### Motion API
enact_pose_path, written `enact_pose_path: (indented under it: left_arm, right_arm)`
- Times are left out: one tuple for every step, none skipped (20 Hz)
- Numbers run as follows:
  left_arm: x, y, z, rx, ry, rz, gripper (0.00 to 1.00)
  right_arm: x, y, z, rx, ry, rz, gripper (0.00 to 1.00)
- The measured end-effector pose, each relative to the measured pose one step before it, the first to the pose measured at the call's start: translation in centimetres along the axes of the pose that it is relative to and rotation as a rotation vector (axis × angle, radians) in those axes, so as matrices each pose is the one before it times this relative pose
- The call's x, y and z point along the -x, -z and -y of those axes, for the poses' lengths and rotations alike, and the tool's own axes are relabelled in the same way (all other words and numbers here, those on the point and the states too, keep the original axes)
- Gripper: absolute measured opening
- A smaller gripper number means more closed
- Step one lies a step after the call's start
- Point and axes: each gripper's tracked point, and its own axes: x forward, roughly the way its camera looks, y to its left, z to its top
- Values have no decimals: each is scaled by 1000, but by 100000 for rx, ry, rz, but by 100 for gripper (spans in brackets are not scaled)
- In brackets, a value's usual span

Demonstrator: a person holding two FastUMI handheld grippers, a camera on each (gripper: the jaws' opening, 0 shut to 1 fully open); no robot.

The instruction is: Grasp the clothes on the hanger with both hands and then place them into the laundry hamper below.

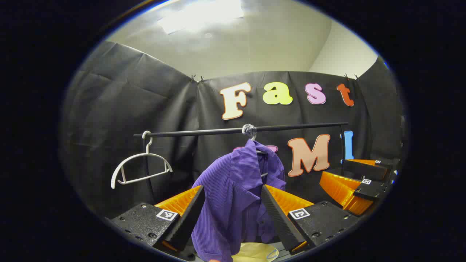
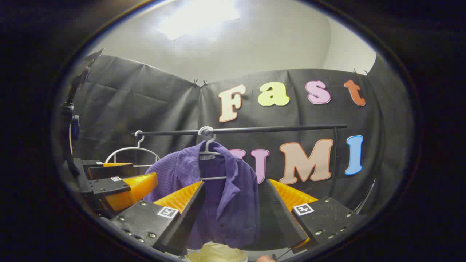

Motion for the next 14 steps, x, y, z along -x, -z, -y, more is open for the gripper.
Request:
enact_pose_path:
  left_arm:
    - [-386, -345, -31, -443, -826, 871, 96]
    - [-297, -107, 70, -97, -466, -85, 96]
    - [-233, 231, 137, -26, -211, -653, 96]
    - [-150, 178, 72, 146, -345, 140, 96]
    - [-268, -38, 69, -9, -372, -83, 96]
    - [-210, 186, 112, -325, -342, -383, 95]
    - [-211, 110, 28, -404, -245, -375, 96]
    - [-242, 188, 61, -306, -161, -266, 96]
    - [-225, 52, 82, 76, -10, -227, 96]
    - [-82, 210, 263, 271, 160, -415, 96]
    - [-232, 151, 200, 185, 96, -616, 96]
    - [-234, 165, 86, 180, -142, -393, 95]
    - [-249, 253, -2, 151, -263, -712, 95]
    - [-279, 245, 81, 194, -367, -683, 95]
  right_arm:
    - [-581, -115, 183, -475, -323, 399, 99]
    - [-343, -263, 273, -262, 66, 1084, 98]
    - [-275, -285, 201, -228, 104, 1065, 99]
    - [-198, -78, 103, -173, 64, 507, 98]
    - [-125, 76, 106, -16, -143, -90, 98]
    - [-150, 54, -101, 155, -827, -339, 98]
    - [-238, 206, -78, 318, -890, -459, 99]
    - [-191, 89, 42, 489, -456, -232, 99]
    - [-104, -31, 5, 582, 177, -99, 99]
    - [-94, 31, -6, 405, 84, 26, 94]
    - [-185, -38, -28, 126, -358, 149, 98]
    - [-214, -35, -53, 106, -427, 72, 98]
    - [-96, 132, 123, 267, -89, -287, 94]
    - [-54, 78, 295, 433, 185, -173, 94]
